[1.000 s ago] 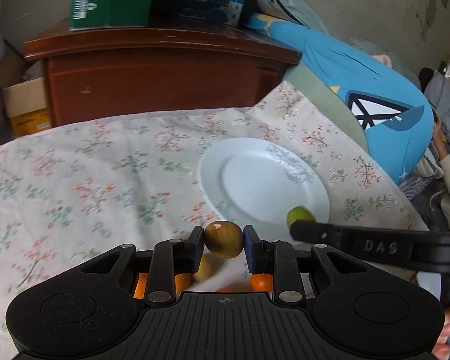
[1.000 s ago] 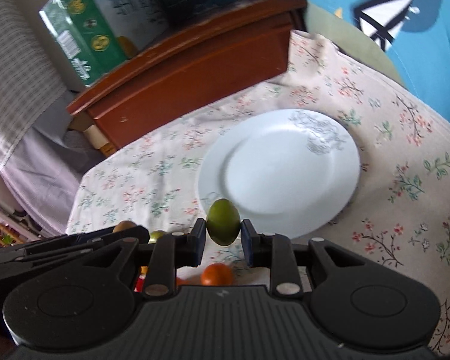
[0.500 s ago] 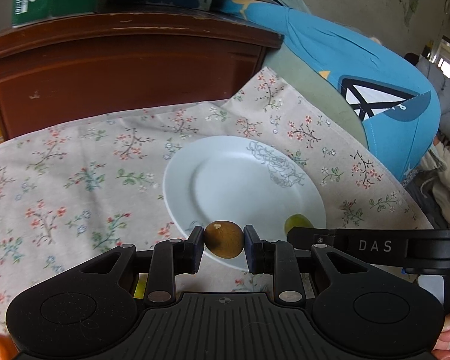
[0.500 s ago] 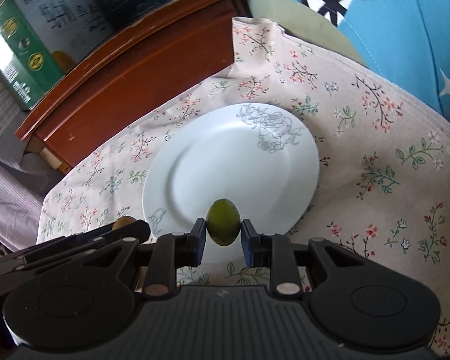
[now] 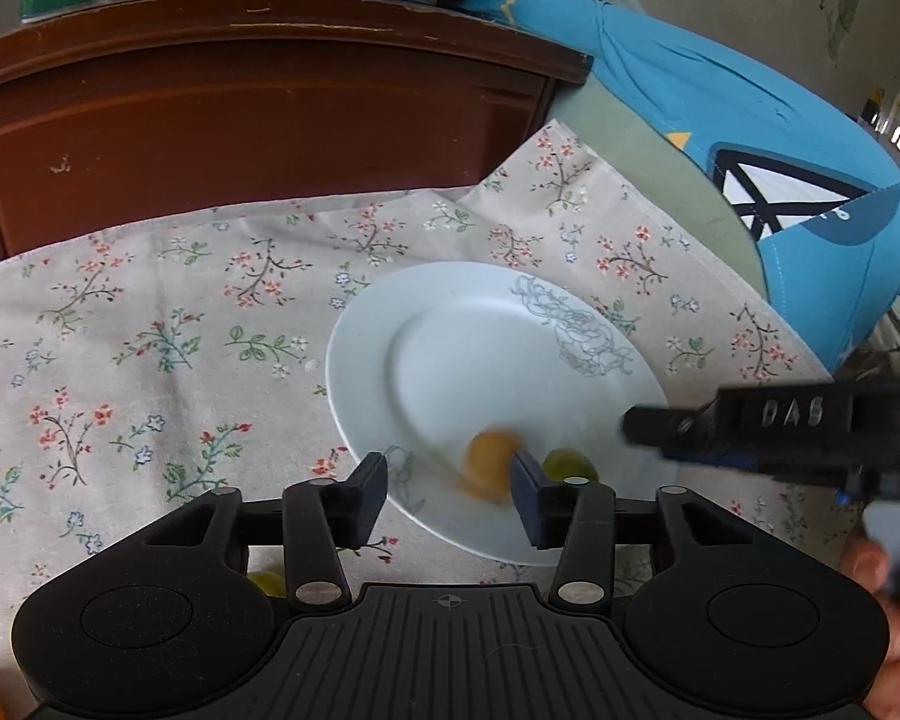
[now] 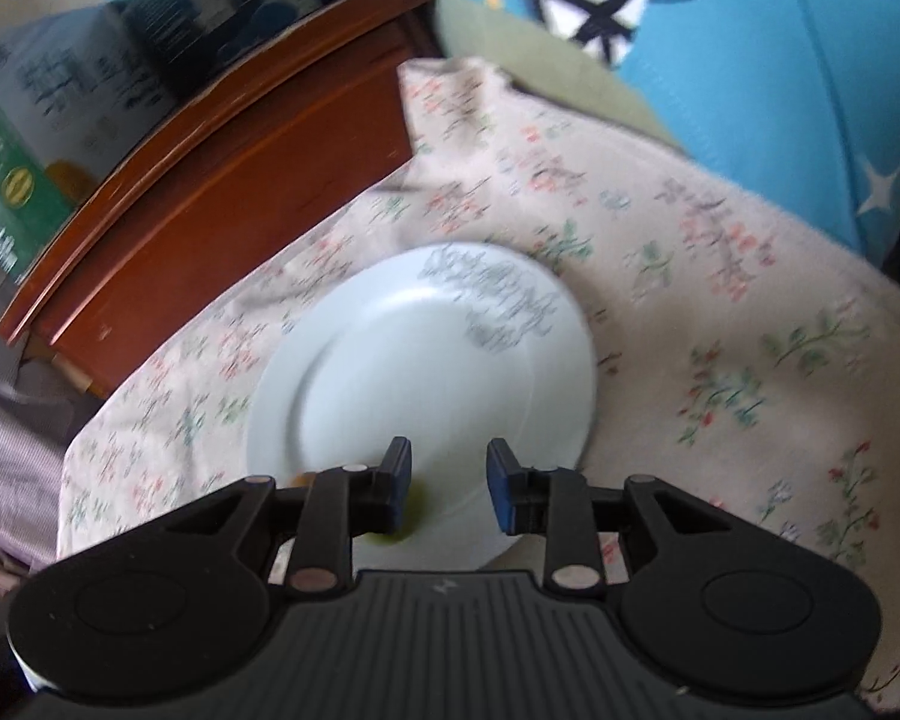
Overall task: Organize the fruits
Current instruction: 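Open the left gripper to drop the kiwi while the right drops the plum, then move both grippers back from the plate toward the fruit cluster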
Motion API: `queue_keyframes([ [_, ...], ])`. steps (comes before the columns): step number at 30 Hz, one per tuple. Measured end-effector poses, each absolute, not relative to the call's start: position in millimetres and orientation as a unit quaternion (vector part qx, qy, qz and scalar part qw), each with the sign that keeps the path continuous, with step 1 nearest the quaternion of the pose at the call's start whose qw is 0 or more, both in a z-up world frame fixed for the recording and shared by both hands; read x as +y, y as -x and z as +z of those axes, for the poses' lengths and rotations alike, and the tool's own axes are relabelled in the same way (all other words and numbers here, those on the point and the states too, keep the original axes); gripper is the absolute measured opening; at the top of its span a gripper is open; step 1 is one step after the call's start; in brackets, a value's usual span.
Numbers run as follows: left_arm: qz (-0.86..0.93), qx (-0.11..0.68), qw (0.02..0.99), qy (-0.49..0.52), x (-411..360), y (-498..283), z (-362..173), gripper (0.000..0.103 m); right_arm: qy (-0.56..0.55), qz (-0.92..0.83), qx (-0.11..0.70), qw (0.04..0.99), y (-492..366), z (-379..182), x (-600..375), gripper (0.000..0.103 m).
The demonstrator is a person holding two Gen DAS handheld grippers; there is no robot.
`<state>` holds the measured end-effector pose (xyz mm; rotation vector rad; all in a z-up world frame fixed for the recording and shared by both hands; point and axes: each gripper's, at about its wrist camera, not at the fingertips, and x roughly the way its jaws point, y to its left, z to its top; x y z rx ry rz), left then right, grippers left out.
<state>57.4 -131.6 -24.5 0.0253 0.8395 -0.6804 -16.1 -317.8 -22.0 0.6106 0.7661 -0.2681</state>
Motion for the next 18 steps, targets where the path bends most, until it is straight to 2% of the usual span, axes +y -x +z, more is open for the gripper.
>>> queue_keyframes([
  [3,-0.312,0.408,0.858,-0.009,-129,-59,-28,0.048,-0.284,-0.163,0.357,0.875,16,-22,-328,0.033],
  [11,-0.286,0.423,0.860,-0.019,-126,-62,-35,0.050,-0.276,-0.197,0.375,0.863,4,-40,-340,0.040],
  [15,-0.265,0.424,0.866,-0.019,-121,-64,-35,0.063,-0.273,-0.181,0.377,0.866,-1,-43,-339,0.044],
  [18,-0.254,0.424,0.869,-0.014,-115,-65,-32,0.064,-0.275,-0.175,0.375,0.868,-2,-45,-337,0.051],
])
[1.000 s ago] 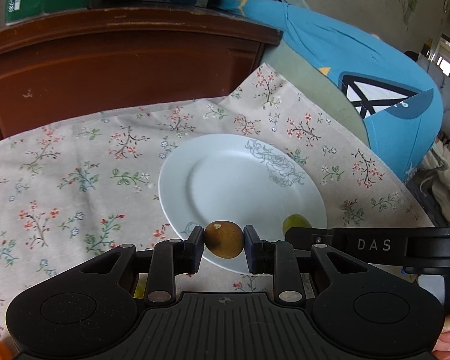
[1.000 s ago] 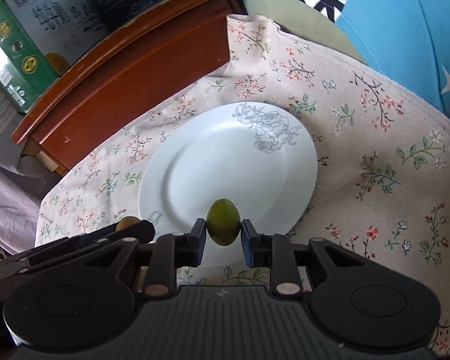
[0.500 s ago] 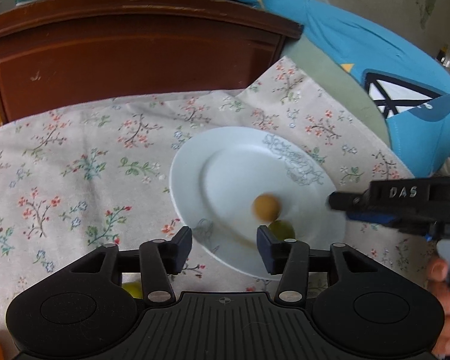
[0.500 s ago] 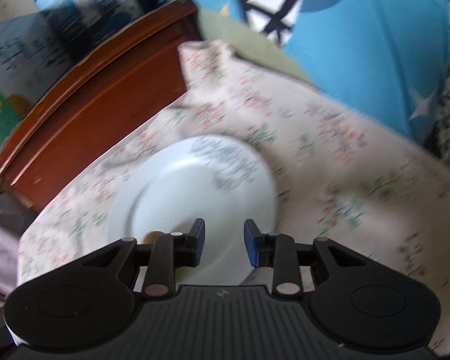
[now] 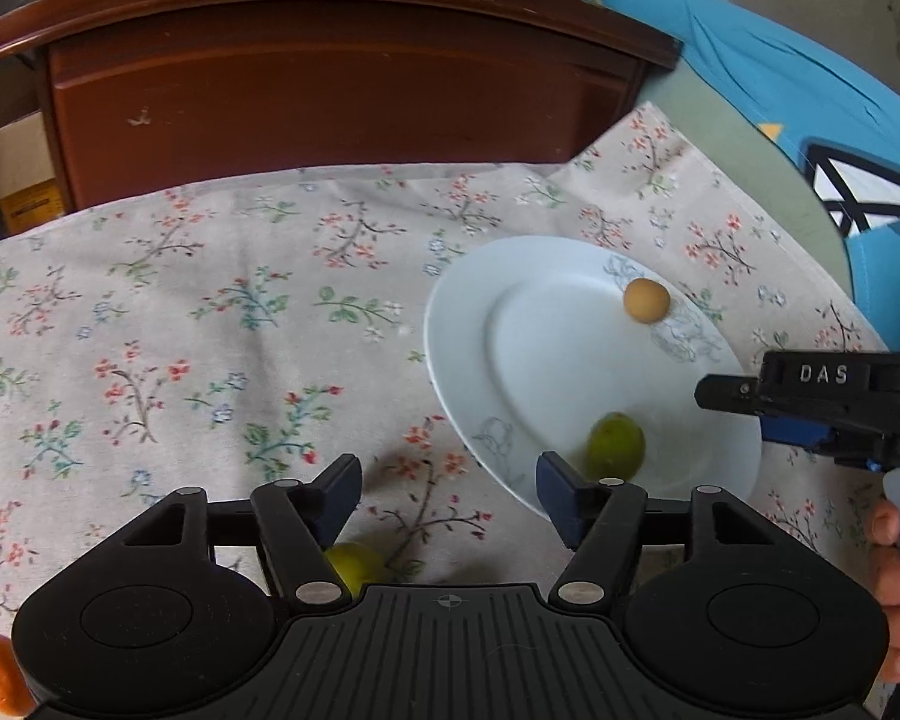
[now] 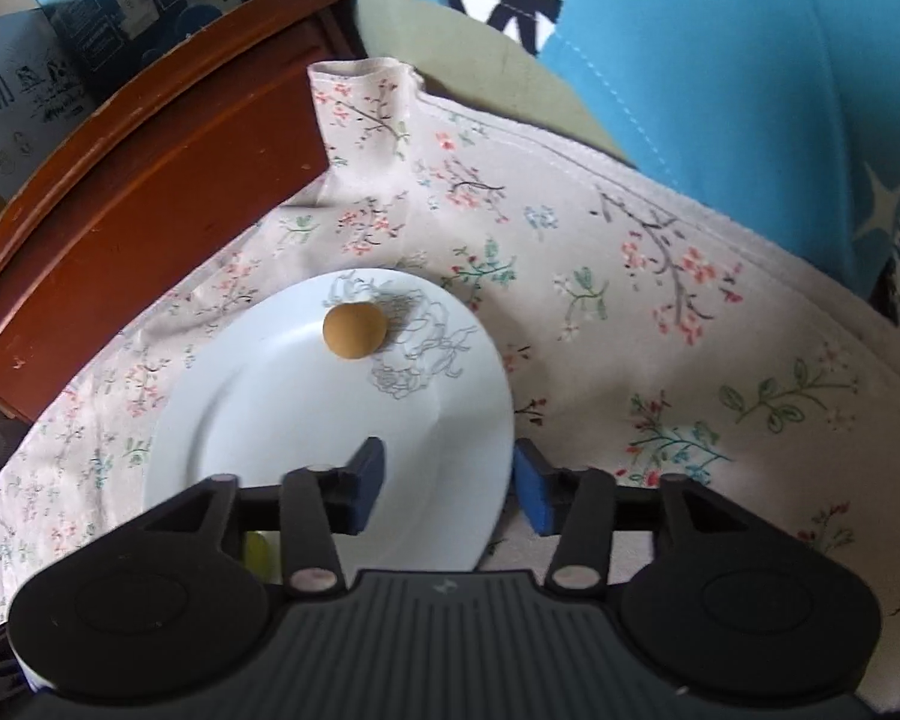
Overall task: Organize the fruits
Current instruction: 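Move both grippers back from the plate toward the fruit cluster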
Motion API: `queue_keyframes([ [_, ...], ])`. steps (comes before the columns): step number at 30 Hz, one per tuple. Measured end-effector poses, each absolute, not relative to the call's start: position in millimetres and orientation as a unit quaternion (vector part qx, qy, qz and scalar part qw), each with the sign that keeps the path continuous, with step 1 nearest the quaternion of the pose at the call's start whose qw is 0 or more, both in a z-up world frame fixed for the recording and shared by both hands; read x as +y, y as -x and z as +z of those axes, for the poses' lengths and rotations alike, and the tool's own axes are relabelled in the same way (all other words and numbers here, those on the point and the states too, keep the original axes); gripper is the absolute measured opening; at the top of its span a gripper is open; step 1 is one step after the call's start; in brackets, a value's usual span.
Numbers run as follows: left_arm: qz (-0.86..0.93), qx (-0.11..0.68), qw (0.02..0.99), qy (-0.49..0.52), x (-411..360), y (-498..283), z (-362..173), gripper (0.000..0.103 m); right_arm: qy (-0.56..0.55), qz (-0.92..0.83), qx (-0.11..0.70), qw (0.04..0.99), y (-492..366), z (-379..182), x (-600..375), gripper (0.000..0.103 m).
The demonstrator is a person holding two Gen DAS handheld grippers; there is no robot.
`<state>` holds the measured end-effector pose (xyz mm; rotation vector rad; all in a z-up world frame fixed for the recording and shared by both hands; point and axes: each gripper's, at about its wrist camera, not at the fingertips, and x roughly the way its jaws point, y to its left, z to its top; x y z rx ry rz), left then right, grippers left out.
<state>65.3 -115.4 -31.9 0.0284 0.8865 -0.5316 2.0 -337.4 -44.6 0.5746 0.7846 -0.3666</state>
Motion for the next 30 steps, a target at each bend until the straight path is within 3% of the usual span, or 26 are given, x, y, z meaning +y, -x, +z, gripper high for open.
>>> queue_keyframes([
  [11,-0.217,0.418,0.881,-0.039,-94,-58,-3,0.078,-0.267,-0.141,0.388,0.871,-8,-45,-320,0.051],
  [30,-0.172,0.429,0.886,-0.029,-4,-23,27,0.080,-0.238,-0.074,0.387,0.888,22,-20,-277,0.050],
])
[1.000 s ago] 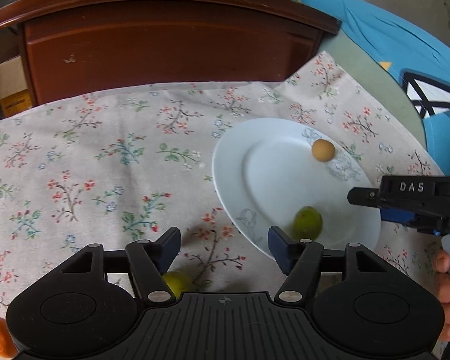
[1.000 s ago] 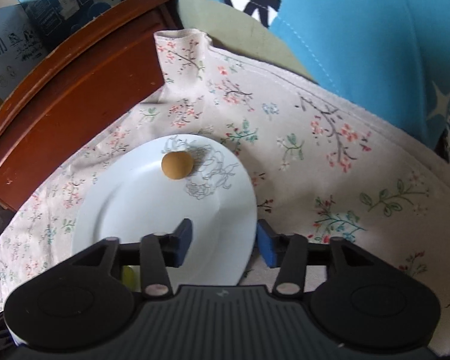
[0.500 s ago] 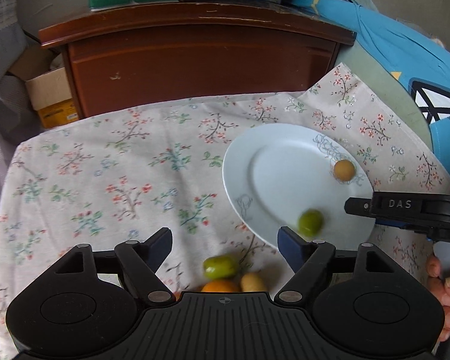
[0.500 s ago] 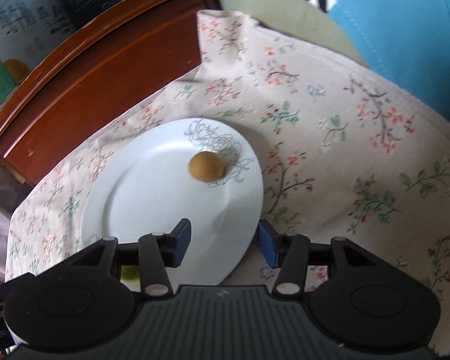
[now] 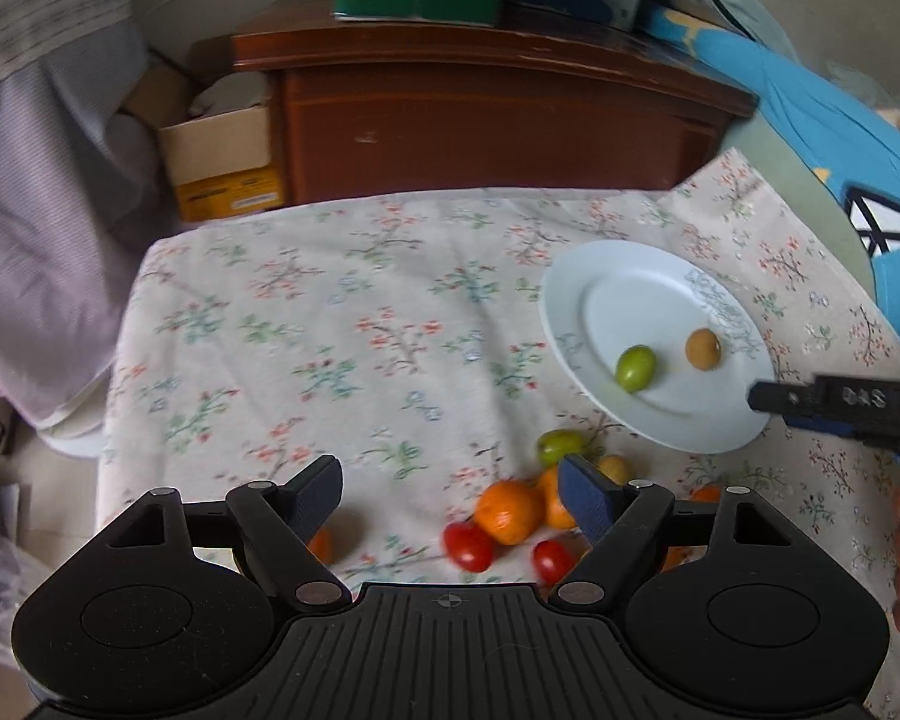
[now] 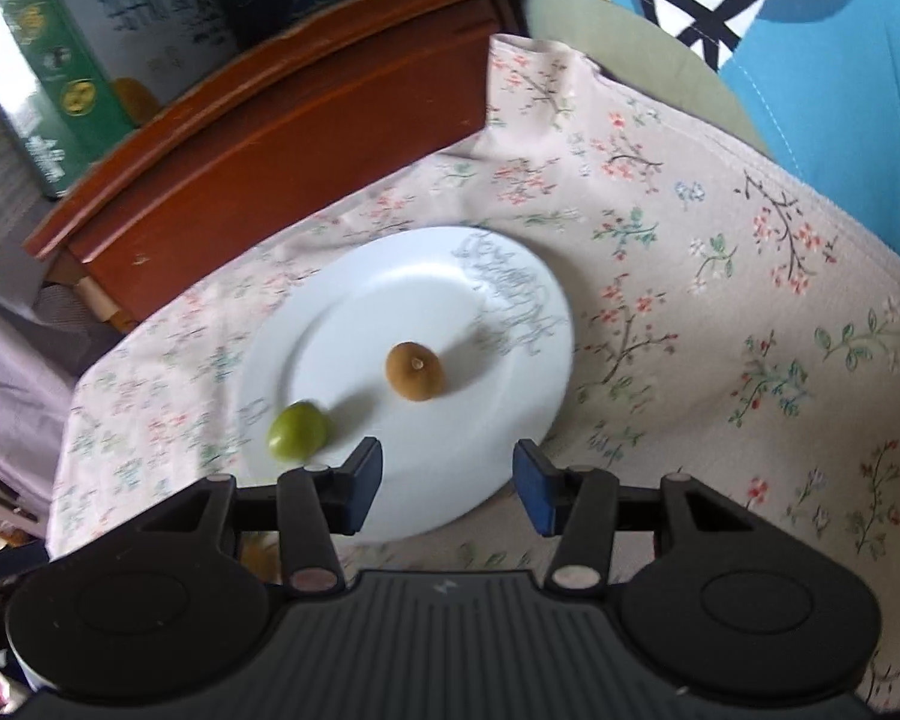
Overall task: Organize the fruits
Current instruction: 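Move both grippers back from the plate toward the fruit cluster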
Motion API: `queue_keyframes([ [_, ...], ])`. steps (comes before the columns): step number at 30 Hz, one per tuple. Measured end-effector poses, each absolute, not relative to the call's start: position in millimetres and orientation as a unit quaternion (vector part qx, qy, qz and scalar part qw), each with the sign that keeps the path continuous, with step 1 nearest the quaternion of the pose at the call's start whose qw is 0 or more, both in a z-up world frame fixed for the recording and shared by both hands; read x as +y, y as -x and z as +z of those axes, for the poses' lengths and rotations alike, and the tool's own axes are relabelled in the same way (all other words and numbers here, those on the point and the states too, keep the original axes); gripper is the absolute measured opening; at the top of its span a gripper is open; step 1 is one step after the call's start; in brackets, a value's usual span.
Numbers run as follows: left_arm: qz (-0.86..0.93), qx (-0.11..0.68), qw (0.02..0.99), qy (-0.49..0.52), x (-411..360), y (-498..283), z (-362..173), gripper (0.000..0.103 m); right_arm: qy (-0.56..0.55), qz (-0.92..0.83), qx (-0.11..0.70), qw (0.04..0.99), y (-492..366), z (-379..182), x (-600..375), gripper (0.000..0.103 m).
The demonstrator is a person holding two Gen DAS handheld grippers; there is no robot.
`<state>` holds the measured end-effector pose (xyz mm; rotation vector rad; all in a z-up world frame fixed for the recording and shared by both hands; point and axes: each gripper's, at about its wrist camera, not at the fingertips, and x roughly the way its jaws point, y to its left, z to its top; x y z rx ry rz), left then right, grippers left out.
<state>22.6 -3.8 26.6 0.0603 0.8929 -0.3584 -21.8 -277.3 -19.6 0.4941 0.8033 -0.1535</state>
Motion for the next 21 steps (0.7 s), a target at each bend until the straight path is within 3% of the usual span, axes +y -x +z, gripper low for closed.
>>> queue_keyframes([
  [21,-0.189,0.447,0.870,-0.087,7,16,-4,0.081,-0.226,-0.007,0.397,0.889,75,-18,-237,0.050],
])
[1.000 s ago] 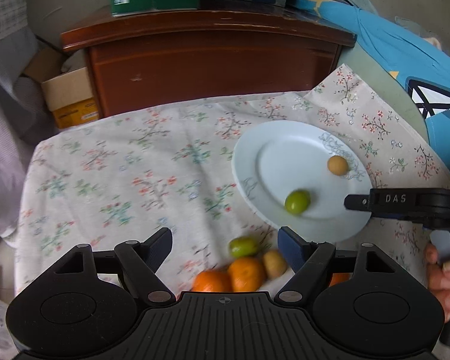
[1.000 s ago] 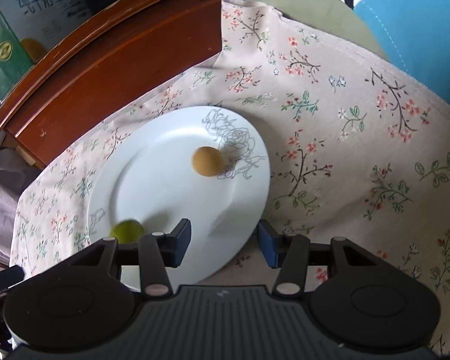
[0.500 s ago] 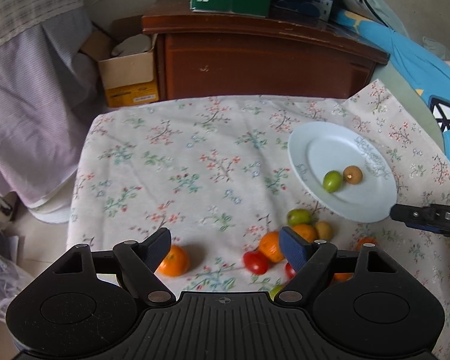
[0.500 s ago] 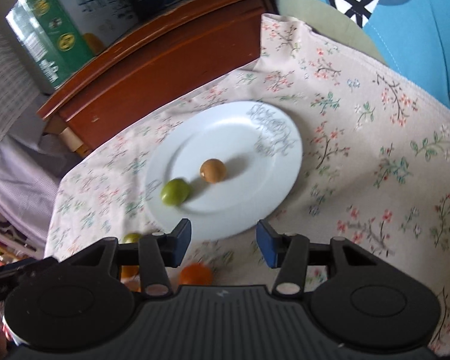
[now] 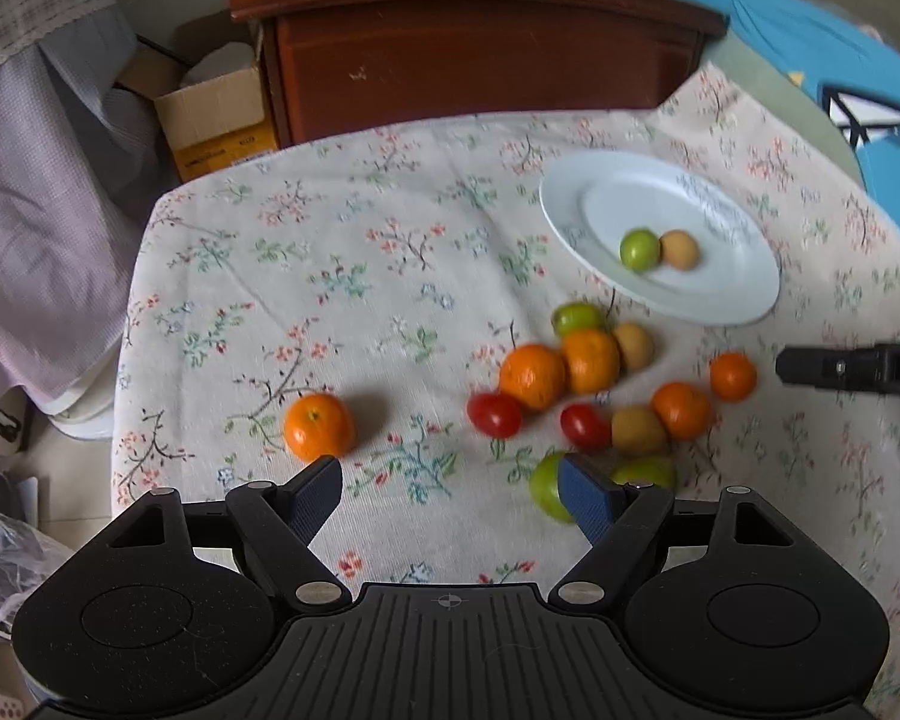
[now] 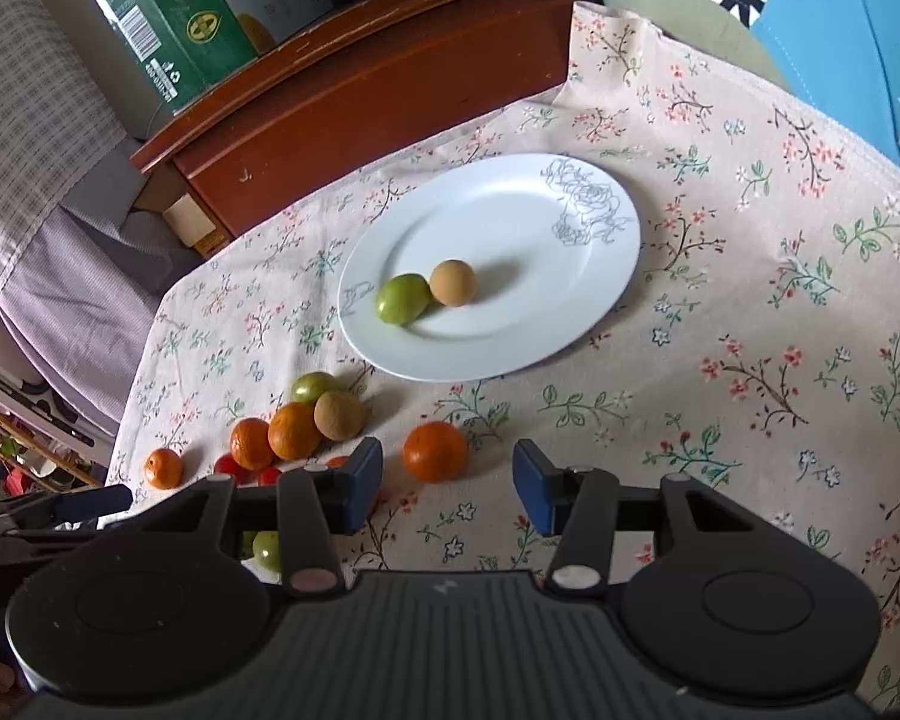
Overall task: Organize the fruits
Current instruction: 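Move both grippers back from the plate toward the fruit cluster, then grasp the large green lime with the left gripper while the right grasps an orange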
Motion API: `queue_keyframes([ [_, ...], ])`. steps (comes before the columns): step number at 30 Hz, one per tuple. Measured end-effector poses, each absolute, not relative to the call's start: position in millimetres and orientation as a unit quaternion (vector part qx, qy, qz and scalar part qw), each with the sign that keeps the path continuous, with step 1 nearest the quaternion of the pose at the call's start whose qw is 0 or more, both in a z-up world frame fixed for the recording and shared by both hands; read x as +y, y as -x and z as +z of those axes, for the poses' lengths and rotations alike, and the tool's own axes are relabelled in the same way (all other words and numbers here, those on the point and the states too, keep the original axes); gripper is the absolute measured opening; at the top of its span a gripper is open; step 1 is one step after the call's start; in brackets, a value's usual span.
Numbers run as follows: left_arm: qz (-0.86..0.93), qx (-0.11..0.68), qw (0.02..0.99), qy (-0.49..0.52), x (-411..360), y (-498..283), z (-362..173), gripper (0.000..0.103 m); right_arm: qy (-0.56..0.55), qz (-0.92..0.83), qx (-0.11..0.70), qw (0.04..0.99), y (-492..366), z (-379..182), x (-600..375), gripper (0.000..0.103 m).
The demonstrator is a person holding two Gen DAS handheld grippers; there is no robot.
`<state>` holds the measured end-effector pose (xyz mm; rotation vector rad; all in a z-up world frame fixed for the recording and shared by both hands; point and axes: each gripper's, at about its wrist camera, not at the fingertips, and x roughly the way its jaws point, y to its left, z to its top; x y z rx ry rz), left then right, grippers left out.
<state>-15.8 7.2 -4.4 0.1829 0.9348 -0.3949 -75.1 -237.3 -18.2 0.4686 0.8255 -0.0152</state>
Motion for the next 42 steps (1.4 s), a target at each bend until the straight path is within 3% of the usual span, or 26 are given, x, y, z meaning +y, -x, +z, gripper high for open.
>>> queue_keyframes([
  [15,-0.246,0.429,0.864,-0.094,-3,24,-15,0.076,-0.221,0.002,0.406,0.887,67,-28,-229,0.050],
  [22,-0.258,0.439,0.857,-0.076,-8,21,-23,0.056,-0.214,0.007,0.407,0.888,64,-31,-226,0.043],
  [28,-0.255,0.442,0.858,-0.050,-9,17,-24,0.047,-0.209,0.013,0.412,0.887,59,-37,-222,0.038],
  [42,-0.266,0.455,0.849,-0.036,-3,16,-26,0.042,-0.203,-0.002,0.412,0.888,51,-45,-222,0.035],
])
